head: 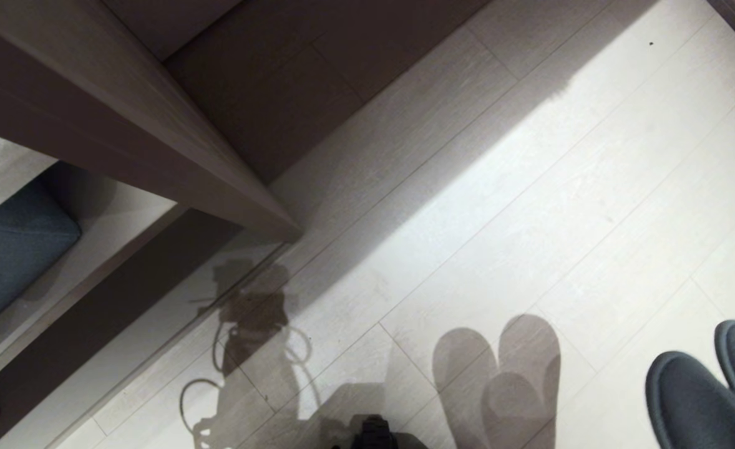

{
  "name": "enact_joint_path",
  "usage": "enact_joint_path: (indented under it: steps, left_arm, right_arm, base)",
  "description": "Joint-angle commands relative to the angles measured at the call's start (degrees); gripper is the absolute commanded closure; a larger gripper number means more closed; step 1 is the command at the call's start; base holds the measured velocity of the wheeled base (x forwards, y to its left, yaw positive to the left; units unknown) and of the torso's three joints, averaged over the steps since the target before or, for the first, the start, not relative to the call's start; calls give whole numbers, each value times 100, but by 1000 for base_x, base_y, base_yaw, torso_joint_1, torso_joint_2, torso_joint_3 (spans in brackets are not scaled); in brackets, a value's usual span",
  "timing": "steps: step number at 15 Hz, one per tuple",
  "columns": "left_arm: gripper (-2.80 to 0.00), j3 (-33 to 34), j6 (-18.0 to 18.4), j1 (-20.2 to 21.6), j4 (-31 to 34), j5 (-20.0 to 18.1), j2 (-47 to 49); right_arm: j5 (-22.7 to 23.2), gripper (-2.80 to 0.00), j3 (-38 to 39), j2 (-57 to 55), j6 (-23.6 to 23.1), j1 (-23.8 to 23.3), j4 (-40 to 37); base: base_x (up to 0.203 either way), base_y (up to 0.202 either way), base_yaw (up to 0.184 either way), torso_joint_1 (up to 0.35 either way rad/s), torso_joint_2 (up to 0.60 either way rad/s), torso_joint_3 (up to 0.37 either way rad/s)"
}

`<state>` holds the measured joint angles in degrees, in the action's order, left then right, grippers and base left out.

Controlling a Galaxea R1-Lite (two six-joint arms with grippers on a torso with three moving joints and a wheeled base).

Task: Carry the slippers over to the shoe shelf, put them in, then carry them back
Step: Place the slippers on the floor

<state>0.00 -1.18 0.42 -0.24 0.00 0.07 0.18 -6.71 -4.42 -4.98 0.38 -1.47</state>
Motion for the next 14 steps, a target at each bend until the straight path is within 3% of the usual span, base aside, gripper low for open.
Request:
enact_joint_path:
  steps: [1,5,10,14]
  left_arm:
    - [0,0,-5,2,-2,0,1]
    - [0,0,-5,2,-2,0,1]
    - [0,0,4,2,-2,0,1]
    - [0,0,4,2,-2,0,1]
  right_arm:
    - [30,0,-888,-1259,102,17,104]
    - [287,0,-1827,-3685,288,72,1060]
    - [775,0,-2723,-7122,93,114,3533]
    - [768,0,-3386,-9159,34,493,5341]
  base:
    - [0,0,0,0,0,0]
    - [0,0,0,0,0,0]
    - [0,0,0,0,0,0]
    - [0,0,0,0,0,0]
